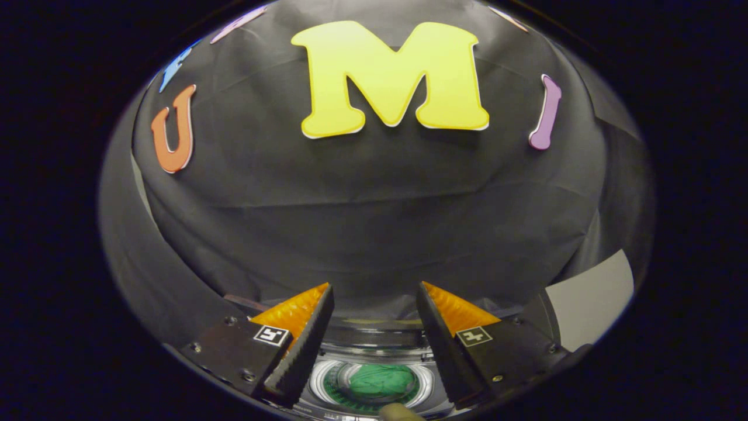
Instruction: Put the clothes into the washing machine and then close the washing machine lid.
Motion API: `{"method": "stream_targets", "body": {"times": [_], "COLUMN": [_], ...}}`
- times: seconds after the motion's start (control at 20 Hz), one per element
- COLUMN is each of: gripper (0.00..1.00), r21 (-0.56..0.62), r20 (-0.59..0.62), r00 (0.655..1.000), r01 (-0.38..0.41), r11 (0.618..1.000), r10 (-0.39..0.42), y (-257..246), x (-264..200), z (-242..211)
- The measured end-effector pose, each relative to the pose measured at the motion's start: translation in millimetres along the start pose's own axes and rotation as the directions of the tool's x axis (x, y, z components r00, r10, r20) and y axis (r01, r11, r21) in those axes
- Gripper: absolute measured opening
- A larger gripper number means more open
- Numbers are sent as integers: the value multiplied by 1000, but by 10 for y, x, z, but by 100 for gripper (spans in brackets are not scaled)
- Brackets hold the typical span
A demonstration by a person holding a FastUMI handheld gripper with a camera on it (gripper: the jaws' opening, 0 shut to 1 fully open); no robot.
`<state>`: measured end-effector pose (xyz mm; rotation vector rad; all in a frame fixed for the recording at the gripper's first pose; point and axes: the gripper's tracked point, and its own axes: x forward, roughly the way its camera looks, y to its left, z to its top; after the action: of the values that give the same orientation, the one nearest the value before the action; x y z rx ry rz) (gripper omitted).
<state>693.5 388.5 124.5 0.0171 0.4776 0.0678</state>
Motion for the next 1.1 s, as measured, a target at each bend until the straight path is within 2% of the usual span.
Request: {"method": "stream_targets", "body": {"times": [0.4,0.75,1.1], "gripper": [89,90,90], "r21": [13,19,12], "r20": [-109,-93,-75], "r00": [993,995,997], "r01": [34,43,23], "r11": [999,999,1000], "r10": [-32,-41,-22], "y": [26,26,38], "x": [329,332,142], "z": [-242,-269,-384]}}
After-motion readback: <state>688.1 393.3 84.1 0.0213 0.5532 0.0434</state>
